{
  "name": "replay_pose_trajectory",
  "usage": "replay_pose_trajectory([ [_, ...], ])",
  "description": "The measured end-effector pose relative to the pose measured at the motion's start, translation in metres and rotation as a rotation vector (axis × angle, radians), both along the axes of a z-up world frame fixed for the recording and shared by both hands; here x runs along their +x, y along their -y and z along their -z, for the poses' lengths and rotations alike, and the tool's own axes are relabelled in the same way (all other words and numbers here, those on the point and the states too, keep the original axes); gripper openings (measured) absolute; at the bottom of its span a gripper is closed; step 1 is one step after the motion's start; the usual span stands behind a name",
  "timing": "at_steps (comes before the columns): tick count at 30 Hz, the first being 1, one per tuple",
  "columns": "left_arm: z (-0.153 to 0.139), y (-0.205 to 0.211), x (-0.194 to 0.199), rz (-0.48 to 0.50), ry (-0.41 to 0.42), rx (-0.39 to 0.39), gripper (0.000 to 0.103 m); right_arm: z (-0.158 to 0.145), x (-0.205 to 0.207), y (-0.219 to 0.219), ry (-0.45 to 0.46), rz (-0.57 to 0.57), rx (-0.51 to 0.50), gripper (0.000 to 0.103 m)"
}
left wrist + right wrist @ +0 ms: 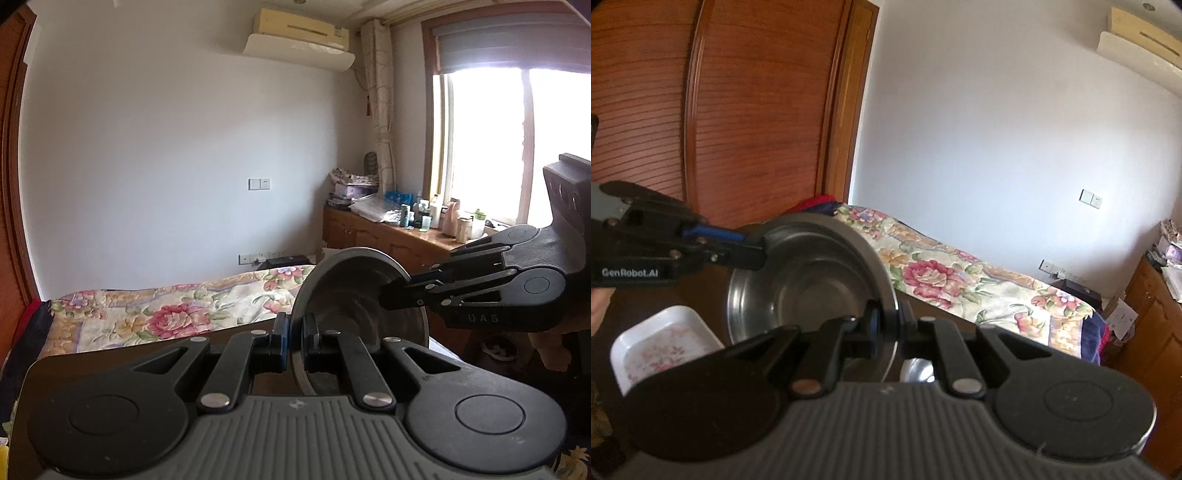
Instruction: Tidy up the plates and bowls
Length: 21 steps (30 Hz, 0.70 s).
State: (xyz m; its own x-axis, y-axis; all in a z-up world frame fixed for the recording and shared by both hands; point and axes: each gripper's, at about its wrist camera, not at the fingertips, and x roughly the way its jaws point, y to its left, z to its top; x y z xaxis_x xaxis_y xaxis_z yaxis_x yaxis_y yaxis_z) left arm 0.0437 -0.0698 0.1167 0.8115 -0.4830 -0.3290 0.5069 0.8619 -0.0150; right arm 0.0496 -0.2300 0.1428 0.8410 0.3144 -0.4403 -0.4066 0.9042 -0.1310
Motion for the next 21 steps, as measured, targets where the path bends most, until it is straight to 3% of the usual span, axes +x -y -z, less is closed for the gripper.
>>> replay_pose_trajectory([
  [21,0.028,0.006,-0.07,0.034,-0.033,0.0,0.02,0.016,-0.069,0.003,0.001,0.023,-0.035,0.011],
])
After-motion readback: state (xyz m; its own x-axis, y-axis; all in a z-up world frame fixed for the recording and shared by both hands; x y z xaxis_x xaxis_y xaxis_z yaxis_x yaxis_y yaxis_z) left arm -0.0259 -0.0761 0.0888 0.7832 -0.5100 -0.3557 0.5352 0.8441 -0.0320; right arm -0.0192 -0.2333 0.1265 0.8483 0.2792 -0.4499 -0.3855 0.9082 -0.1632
